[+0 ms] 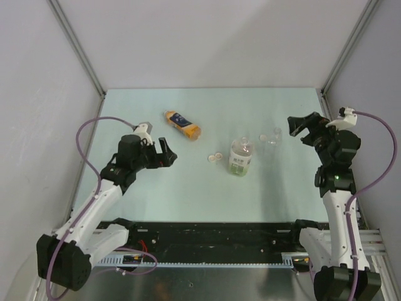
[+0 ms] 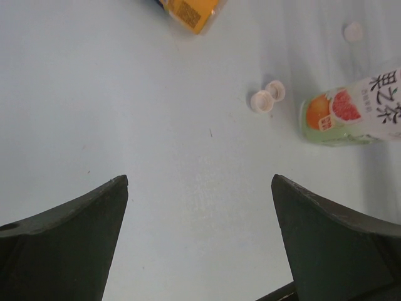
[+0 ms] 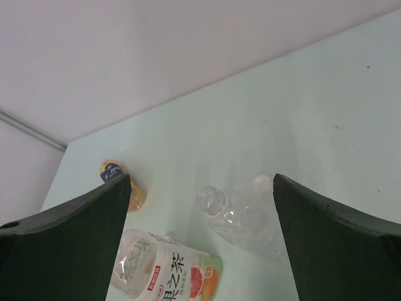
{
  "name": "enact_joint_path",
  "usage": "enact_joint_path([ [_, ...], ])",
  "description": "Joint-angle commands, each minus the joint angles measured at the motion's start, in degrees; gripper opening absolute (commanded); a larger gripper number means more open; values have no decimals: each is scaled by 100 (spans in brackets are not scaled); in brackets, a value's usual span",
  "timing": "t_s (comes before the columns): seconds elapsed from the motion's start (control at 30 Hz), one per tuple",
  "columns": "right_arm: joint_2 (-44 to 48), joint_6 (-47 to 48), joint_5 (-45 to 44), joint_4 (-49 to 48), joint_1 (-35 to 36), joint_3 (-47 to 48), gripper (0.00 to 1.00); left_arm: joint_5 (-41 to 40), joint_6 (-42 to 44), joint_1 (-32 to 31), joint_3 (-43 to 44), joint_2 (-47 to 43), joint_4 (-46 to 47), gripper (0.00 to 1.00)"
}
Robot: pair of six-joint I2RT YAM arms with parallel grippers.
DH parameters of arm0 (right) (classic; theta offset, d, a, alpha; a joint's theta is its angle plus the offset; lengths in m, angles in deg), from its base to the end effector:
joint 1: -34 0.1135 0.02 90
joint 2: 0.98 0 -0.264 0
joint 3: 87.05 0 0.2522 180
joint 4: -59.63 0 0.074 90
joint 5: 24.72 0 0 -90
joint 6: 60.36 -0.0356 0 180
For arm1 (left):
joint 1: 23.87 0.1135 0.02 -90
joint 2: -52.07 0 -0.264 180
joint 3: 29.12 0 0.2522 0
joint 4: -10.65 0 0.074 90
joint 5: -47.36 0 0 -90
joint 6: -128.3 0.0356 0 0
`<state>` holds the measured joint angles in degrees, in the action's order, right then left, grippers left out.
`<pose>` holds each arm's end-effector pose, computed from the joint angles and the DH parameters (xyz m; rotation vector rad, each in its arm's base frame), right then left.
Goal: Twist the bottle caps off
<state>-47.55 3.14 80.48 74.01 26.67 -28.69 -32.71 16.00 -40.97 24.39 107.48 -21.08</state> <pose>0.1932 -0.0154 0.3519 0.2740 1.6118 0.4715 0.2018 -0.0685 0.2621 0.0025 2.2061 -0.5783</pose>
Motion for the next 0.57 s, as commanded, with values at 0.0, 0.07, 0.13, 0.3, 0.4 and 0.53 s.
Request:
enact_joint_path([
  [0.0,257,-108,-230,551,-131,233,99,-557,-358,36,-9,-466,76,99],
  [0.07,318,-81,-325,665,-166,233,99,-768,-385,39,-4,-614,58,99],
  [0.13,371,-52,-391,739,-182,233,99,-906,-375,40,15,-772,51,100],
  [0.3,454,-46,-517,857,-210,233,99,-1317,-330,40,11,-1133,49,99],
  [0.4,505,3,-644,931,-215,233,99,-1465,-262,40,1,-1230,55,99],
  [0.53,560,120,-963,1134,-216,191,100,-1642,-298,40,8,-1159,58,99],
])
